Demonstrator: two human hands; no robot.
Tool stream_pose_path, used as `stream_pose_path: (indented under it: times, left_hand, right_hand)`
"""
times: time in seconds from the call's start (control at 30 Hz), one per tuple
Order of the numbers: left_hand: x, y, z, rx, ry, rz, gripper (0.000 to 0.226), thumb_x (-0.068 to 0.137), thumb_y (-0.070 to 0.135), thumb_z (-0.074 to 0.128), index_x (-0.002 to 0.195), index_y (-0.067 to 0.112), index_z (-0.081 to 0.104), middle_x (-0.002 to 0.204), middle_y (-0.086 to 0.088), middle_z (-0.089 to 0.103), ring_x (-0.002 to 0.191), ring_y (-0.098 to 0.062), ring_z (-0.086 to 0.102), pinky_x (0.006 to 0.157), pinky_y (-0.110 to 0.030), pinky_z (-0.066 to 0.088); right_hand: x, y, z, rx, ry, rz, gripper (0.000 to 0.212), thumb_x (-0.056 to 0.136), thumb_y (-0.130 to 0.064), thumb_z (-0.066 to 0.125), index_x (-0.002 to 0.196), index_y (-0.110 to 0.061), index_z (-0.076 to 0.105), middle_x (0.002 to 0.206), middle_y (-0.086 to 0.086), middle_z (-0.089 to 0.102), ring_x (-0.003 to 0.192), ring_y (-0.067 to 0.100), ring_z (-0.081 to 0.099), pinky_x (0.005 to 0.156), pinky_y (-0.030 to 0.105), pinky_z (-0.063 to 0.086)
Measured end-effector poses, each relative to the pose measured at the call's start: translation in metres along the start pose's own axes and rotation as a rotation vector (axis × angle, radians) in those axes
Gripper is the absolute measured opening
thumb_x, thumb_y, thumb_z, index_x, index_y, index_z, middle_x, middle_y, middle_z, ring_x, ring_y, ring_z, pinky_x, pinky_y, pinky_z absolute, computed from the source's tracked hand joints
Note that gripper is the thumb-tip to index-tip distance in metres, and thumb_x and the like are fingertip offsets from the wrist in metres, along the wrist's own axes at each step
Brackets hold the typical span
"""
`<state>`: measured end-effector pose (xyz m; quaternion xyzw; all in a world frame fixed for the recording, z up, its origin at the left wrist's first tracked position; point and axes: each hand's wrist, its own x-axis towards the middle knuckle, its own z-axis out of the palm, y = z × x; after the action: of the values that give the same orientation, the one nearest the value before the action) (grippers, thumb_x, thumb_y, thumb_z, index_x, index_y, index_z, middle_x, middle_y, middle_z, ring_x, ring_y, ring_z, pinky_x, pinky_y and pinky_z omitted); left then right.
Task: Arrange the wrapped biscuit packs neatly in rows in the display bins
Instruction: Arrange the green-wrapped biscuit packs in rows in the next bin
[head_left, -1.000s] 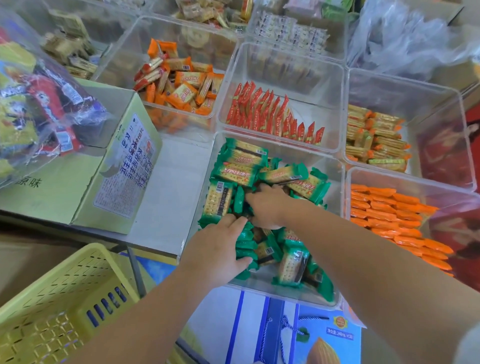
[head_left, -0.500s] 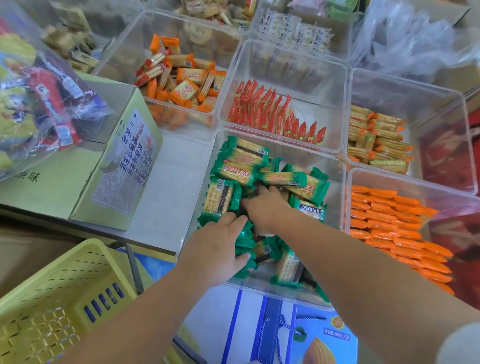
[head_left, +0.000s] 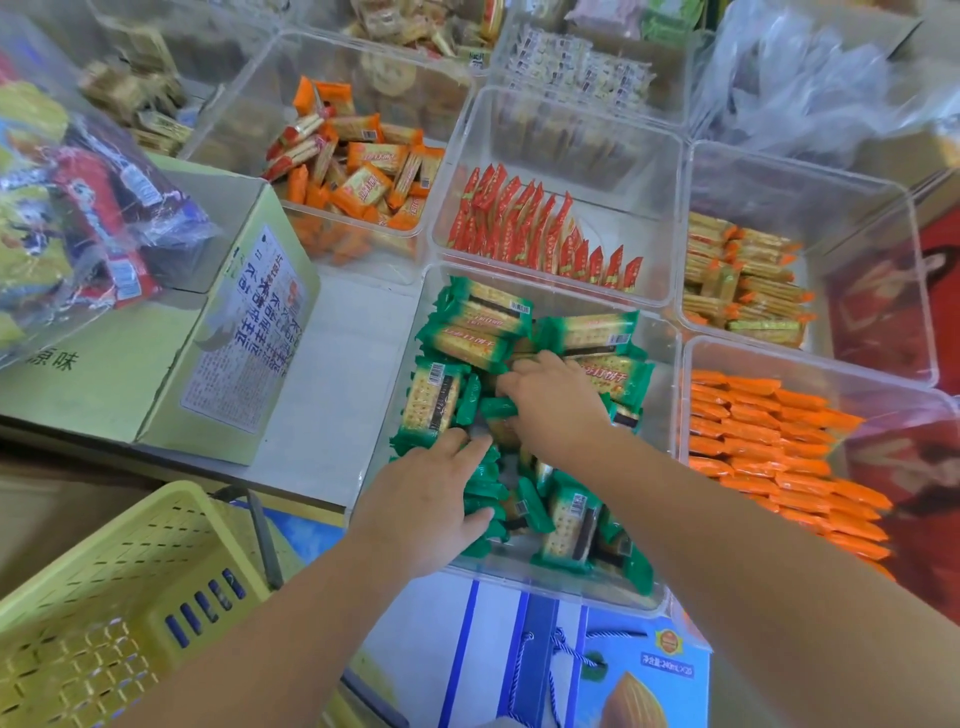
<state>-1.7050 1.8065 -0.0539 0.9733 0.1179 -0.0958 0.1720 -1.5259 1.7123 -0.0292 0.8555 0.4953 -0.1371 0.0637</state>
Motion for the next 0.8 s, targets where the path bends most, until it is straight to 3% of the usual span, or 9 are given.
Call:
stream_pose_path:
  times: [0.13,0.23,0.33,0.47,0.63,0.8]
  left_hand:
    - [0.000,0.000,0.003,0.000,-0.029,0.015,0.084,0.088,0.069,0.044,0.156,0.038,0.005,0.163,0.009,0.010,0.116,-0.022,0.055,0.086,-0.038,0.052]
    - [-0.002,0.001,0.001,-0.007,-0.015,0.002,0.084,0.089,0.067,0.045,0.157,0.034,0.008,0.164,0.008,0.014,0.114,-0.021,0.059,0.084,-0.036,0.054]
    - [-0.005,0.003,-0.004,-0.020,0.055,-0.010,0.075,0.090,0.061,0.048,0.151,0.028,0.021,0.155,0.005,0.028,0.099,-0.019,0.064,0.075,-0.033,0.055]
    - [-0.006,0.005,-0.008,-0.003,0.057,-0.034,0.084,0.091,0.059,0.050,0.158,0.027,0.011,0.143,0.002,0.028,0.092,-0.019,0.060,0.070,-0.032,0.053]
    - [-0.003,0.005,-0.007,0.041,0.017,-0.033,0.081,0.089,0.061,0.050,0.156,0.023,0.024,0.149,-0.001,0.018,0.116,-0.021,0.051,0.088,-0.036,0.054]
    - [-0.001,0.003,-0.004,0.033,0.010,-0.016,0.081,0.089,0.062,0.049,0.156,0.023,0.025,0.156,0.002,0.013,0.124,-0.021,0.045,0.092,-0.037,0.053]
  right_hand:
    - [-0.016,0.002,-0.001,0.195,-0.075,-0.012,0.038,0.091,-0.008,0.061,0.124,-0.024,0.053,0.110,0.003,0.063,0.098,0.027,0.060,0.075,0.042,0.055]
    - [-0.018,-0.003,-0.001,0.277,-0.104,-0.007,0.035,0.093,-0.006,0.058,0.122,-0.023,0.050,0.101,0.006,0.064,0.085,0.029,0.061,0.066,0.043,0.055]
    - [-0.017,-0.008,0.000,0.426,-0.061,0.012,0.032,0.091,-0.008,0.060,0.118,-0.023,0.053,0.106,0.006,0.064,0.090,0.030,0.061,0.072,0.045,0.054]
    - [-0.018,-0.012,0.002,0.523,-0.159,-0.009,0.031,0.089,-0.013,0.058,0.120,-0.020,0.059,0.110,0.007,0.066,0.098,0.030,0.062,0.079,0.046,0.054]
    - [-0.013,-0.005,0.002,0.557,-0.160,0.006,0.038,0.101,-0.017,0.044,0.137,-0.014,0.058,0.136,0.010,0.058,0.123,0.028,0.054,0.102,0.040,0.045]
    - [-0.002,-0.008,-0.002,0.523,-0.055,0.010,0.054,0.100,-0.004,0.046,0.149,-0.028,0.043,0.128,0.011,0.054,0.105,0.030,0.058,0.087,0.043,0.051]
